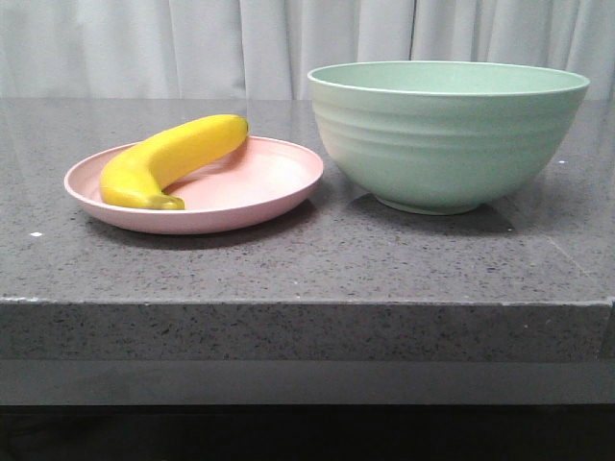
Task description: Transfer banana from pink plate to green bowl
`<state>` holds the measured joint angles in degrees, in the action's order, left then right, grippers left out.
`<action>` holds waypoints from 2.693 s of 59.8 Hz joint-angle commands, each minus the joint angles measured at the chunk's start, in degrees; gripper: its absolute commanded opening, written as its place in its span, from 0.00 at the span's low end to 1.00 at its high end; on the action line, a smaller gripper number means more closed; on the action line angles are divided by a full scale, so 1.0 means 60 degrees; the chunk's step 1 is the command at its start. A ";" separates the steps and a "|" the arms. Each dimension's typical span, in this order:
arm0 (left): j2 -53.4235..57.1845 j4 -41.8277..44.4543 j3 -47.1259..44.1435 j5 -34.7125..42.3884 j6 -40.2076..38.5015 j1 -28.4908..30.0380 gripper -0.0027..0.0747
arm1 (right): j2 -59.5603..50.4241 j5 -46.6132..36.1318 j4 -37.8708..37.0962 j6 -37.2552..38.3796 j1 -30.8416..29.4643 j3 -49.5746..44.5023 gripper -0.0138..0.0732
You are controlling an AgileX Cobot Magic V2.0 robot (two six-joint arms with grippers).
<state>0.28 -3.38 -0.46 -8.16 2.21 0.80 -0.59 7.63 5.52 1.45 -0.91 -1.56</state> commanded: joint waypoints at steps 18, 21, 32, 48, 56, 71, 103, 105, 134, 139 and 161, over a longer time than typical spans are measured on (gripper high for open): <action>0.0173 -0.0063 -0.0020 0.0799 -0.0001 0.0033 0.01 | -0.0219 -0.0847 0.0023 -0.0059 -0.0038 -0.0002 0.08; 0.0173 -0.0063 -0.0020 0.0799 -0.0001 0.0033 0.01 | -0.0219 -0.0847 0.0023 -0.0059 -0.0038 -0.0002 0.08; 0.0173 -0.0063 -0.0020 0.0799 -0.0001 0.0033 0.01 | -0.0219 -0.0847 0.0023 -0.0059 -0.0038 -0.0002 0.08; 0.0173 -0.0063 -0.0020 0.0799 -0.0001 0.0033 0.01 | -0.0219 -0.0847 0.0023 -0.0059 -0.0038 -0.0002 0.08; 0.0173 -0.0063 -0.0020 0.0799 -0.0001 0.0033 0.01 | -0.0219 -0.0847 0.0023 -0.0059 -0.0038 -0.0002 0.08; 0.0173 -0.0063 -0.0020 0.0840 -0.0001 0.0038 0.01 | -0.0219 -0.0857 0.0023 -0.0059 -0.0038 -0.0002 0.08; -0.1611 -0.0221 0.3409 -0.0382 -0.0064 0.0038 0.01 | 0.0816 0.0836 -0.0175 -0.0059 -0.0048 0.3535 0.08; -0.2093 -0.0205 0.3898 -0.0528 -0.0047 0.0038 0.01 | 0.1104 0.0985 -0.0175 -0.0059 -0.0048 0.3984 0.08; -0.4758 -0.0247 0.5982 -0.0982 -0.0019 0.0038 0.08 | 0.3524 0.1429 -0.0184 -0.0059 -0.0048 0.6172 0.10; -0.4758 -0.0247 0.5965 -0.0985 -0.0019 0.0038 0.26 | 0.3524 0.1432 -0.0184 -0.0059 -0.0048 0.6172 0.21; -0.4828 -0.0247 0.5965 -0.0924 -0.0019 0.0038 0.87 | 0.3524 0.1442 -0.0184 -0.0059 -0.0048 0.6172 0.76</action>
<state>-27.74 -4.30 33.22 -18.50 2.21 0.80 19.64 20.54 4.93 1.45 -0.91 33.52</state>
